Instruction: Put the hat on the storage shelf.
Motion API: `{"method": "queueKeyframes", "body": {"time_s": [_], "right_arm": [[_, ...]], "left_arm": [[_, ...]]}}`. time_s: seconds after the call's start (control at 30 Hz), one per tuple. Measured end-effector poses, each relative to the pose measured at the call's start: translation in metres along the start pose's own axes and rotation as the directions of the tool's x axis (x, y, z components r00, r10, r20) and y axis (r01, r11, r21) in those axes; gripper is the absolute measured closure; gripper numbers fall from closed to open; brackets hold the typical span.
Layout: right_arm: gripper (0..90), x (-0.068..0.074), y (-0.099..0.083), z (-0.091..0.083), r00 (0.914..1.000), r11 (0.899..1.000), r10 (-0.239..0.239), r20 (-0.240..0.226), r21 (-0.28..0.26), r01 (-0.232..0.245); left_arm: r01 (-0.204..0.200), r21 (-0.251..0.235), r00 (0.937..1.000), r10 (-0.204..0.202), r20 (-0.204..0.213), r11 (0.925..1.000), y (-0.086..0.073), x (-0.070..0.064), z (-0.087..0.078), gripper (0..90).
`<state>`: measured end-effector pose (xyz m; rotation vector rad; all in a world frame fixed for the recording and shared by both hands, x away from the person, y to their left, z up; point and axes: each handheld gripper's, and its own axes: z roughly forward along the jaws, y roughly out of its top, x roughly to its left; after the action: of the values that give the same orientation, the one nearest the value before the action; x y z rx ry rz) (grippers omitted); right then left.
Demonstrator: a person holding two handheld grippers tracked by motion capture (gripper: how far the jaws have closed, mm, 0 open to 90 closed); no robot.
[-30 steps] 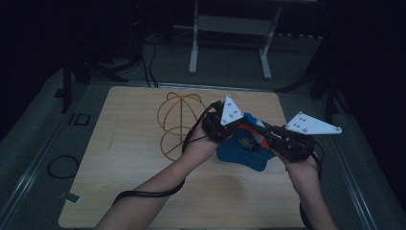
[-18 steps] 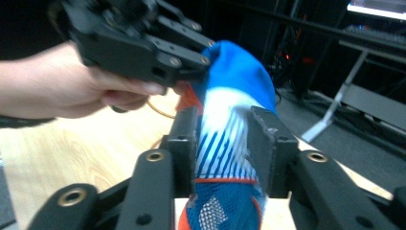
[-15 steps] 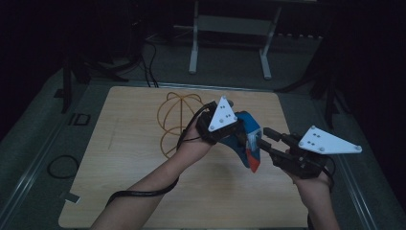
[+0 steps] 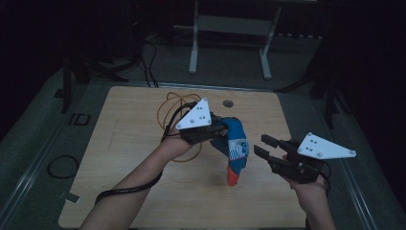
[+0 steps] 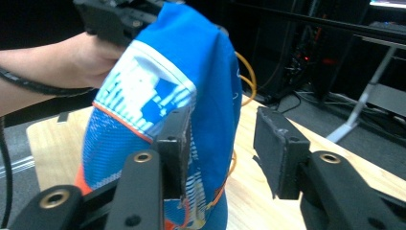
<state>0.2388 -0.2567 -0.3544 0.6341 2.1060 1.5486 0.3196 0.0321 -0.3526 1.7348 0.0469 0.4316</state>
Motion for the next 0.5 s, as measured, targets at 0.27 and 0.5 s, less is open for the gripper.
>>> {"method": "queueKeyframes", "body": {"time_s": [0.27,0.5], "right_arm": [[54.0,0.008,-0.012,0.014,0.9971,0.999,-0.033,-0.068,0.023,0.035],[54.6,0.009,-0.013,0.027,0.9956,0.998,-0.037,-0.086,0.039,0.041]], "left_arm": [[-0.013,-0.101,0.9895,0.027,0.142,0.9948,-0.004,0.002,-0.003,89.2],[-0.018,-0.119,0.9824,0.04,0.183,0.9927,-0.001,-0.004,0.005,89.1]]}}
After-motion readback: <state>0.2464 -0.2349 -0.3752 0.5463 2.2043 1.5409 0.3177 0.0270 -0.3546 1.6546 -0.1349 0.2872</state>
